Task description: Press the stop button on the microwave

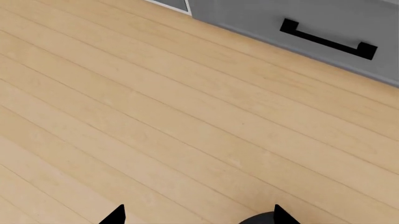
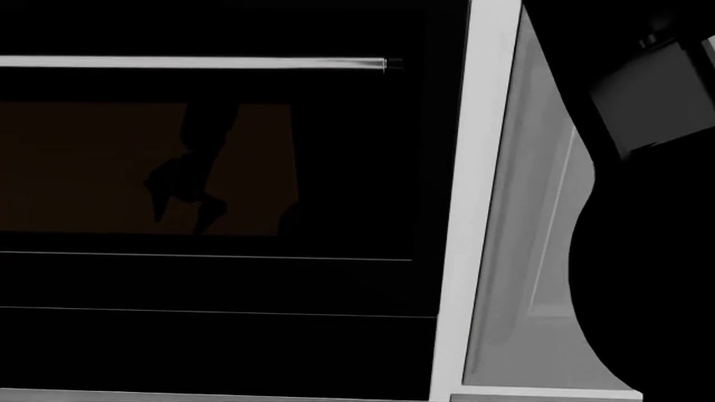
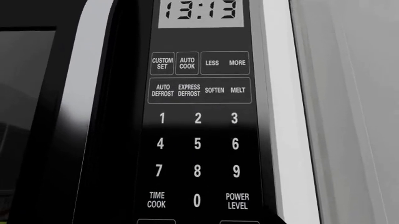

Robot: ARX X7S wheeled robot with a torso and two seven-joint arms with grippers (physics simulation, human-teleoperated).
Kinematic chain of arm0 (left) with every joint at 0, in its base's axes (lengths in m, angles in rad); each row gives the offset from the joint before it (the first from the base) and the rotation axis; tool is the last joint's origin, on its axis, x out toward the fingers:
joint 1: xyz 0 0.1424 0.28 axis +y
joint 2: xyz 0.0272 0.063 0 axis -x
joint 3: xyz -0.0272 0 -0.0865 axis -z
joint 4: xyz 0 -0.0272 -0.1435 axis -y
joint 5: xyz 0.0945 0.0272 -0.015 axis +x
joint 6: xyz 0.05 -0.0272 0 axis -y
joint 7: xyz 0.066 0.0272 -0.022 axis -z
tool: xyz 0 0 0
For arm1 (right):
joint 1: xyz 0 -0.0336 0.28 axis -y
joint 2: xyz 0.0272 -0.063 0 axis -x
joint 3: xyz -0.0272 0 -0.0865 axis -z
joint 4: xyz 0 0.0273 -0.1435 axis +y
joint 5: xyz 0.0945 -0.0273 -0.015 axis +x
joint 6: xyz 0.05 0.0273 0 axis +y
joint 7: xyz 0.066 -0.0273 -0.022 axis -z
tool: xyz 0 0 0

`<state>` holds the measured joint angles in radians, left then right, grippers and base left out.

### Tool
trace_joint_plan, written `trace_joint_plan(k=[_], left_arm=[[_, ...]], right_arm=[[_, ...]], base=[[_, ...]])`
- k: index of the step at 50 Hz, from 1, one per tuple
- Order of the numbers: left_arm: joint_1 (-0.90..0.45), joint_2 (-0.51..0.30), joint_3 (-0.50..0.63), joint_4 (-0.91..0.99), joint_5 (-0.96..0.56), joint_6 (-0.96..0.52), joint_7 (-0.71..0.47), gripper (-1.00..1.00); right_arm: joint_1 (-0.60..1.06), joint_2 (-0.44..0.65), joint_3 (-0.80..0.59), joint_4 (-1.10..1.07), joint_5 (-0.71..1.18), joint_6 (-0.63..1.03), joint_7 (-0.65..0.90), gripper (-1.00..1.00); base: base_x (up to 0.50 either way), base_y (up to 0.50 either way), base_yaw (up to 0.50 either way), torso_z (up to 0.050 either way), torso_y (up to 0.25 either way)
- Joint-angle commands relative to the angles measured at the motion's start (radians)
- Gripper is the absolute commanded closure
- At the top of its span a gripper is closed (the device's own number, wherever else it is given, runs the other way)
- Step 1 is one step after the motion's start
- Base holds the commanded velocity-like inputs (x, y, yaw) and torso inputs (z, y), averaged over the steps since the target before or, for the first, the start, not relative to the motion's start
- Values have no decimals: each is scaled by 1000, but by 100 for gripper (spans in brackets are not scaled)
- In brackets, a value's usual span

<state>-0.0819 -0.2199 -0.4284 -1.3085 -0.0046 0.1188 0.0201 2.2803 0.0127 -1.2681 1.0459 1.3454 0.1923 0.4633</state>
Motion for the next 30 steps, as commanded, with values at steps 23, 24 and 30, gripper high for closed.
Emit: trace_joint_plan(k=[23, 24, 30], left_arm=[[0, 0, 0, 0, 0, 0, 0, -100], [0, 0, 0, 0, 0, 0, 0, -100], [0, 0, 0, 0, 0, 0, 0, -100]], right_arm=[[-24, 45, -27, -130, -47, -22, 59, -100], [-26, 39, -26, -114, -47, -23, 50, -100], [-24, 40, -28, -111, -55, -23, 55, -100]], base=[[182, 0, 0, 50, 17], [0, 0, 0, 50, 18], [0, 0, 0, 50, 16]])
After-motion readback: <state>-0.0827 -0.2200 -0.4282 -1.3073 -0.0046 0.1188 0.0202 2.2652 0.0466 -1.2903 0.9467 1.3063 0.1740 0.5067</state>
